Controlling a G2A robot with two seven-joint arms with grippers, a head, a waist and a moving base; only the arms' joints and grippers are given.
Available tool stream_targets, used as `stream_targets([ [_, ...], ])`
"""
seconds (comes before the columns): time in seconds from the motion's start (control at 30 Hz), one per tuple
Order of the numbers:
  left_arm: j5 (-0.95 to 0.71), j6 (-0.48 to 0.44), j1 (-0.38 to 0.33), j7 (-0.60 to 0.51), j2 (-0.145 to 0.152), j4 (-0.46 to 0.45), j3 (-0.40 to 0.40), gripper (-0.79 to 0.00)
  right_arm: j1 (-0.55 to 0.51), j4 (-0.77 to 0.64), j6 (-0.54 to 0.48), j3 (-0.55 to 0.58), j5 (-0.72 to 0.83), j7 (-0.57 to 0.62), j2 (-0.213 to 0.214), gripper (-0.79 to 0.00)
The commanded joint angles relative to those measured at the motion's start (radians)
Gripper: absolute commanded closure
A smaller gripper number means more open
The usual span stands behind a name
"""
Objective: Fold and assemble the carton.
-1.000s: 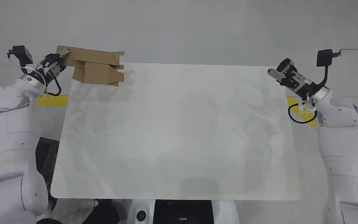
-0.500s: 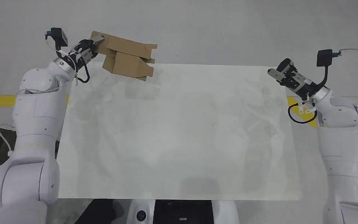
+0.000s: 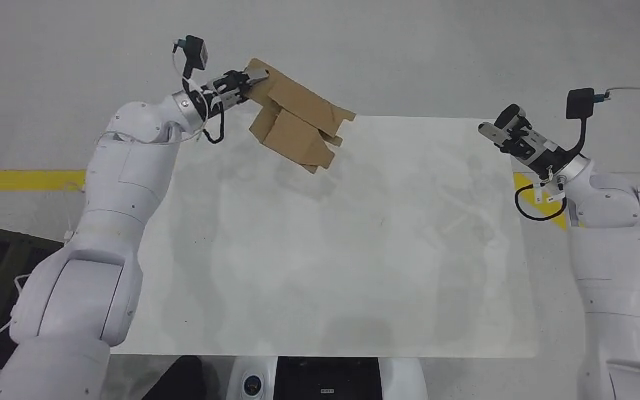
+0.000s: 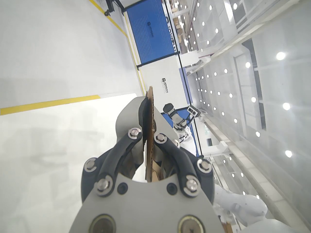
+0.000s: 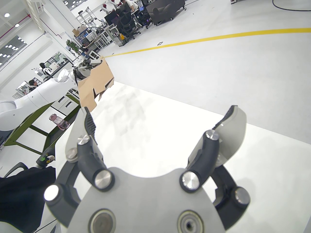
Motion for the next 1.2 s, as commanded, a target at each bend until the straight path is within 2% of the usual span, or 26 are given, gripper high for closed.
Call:
stream_targets([
  [0.0, -0.021, -0.014, -0.005, -0.033, -0.020, 0.018, 0.025, 0.000, 0.000, 0.000, 0.000, 0.000, 0.000, 0.000, 0.000, -0.785],
  [0.23, -0.060, -0.077, -0.002, -0.134, -0.088, 0.040, 0.113, 0.000, 0.000, 0.000, 0.000, 0.000, 0.000, 0.000, 0.000, -0.785],
  [0.47, -0.083, -0.132, -0.011, -0.195, -0.130, 0.049, 0.160, 0.000, 0.000, 0.000, 0.000, 0.000, 0.000, 0.000, 0.000, -0.785],
  [0.63, -0.090, -0.118, -0.013, -0.209, -0.140, 0.026, 0.184, 0.000, 0.000, 0.000, 0.000, 0.000, 0.000, 0.000, 0.000, -0.785],
  [1.17, -0.090, -0.118, -0.013, -0.209, -0.140, 0.026, 0.184, 0.000, 0.000, 0.000, 0.000, 0.000, 0.000, 0.000, 0.000, -0.785],
])
